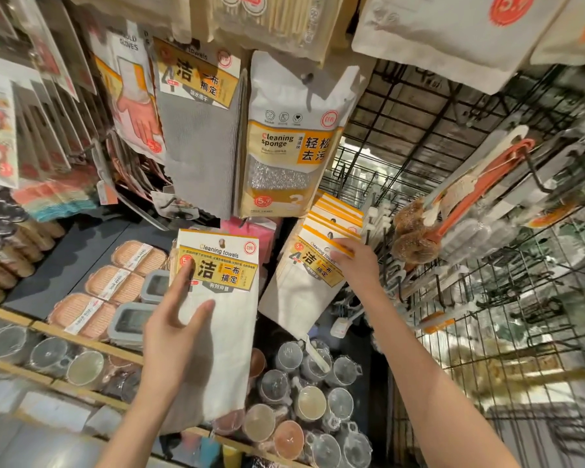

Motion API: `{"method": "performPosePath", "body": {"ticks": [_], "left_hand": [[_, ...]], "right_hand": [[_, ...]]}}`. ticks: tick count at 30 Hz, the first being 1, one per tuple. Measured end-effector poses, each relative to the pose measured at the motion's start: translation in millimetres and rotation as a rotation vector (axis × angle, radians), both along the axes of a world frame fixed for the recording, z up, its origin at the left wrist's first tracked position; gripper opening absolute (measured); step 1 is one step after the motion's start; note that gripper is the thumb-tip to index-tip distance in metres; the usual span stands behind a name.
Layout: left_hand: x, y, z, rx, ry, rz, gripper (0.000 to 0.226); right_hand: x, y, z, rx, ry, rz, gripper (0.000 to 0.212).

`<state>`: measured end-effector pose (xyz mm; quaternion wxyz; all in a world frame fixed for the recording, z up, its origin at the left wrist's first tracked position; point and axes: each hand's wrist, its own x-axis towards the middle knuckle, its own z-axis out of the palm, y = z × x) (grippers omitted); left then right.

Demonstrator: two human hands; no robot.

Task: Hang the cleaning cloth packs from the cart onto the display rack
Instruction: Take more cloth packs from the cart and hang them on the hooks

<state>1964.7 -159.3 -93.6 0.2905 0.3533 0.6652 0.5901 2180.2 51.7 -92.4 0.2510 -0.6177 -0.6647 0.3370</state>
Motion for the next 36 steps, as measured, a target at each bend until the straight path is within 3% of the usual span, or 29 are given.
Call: {"method": "performPosePath", "body": {"ticks": [15,22,36], "left_hand": [[10.6,-0.9,-8.9,-0.013,0.001,-0.015,0.069],[10.8,0.8,-7.2,-0.024,0.002,-0.023,0.07],[6.5,-3.2,-12.1,-0.016,-0.018,-0.009,0.07]], "right_hand": [[1.8,-5.3,-7.8,0.021,0.098,-0.093,0.018],[-7.0,-1.1,-1.4,0.03,0.037,-0.142,0.009],[-3.3,6.9,-3.3,0.024,-0.066,-0.068,0.024]]}}
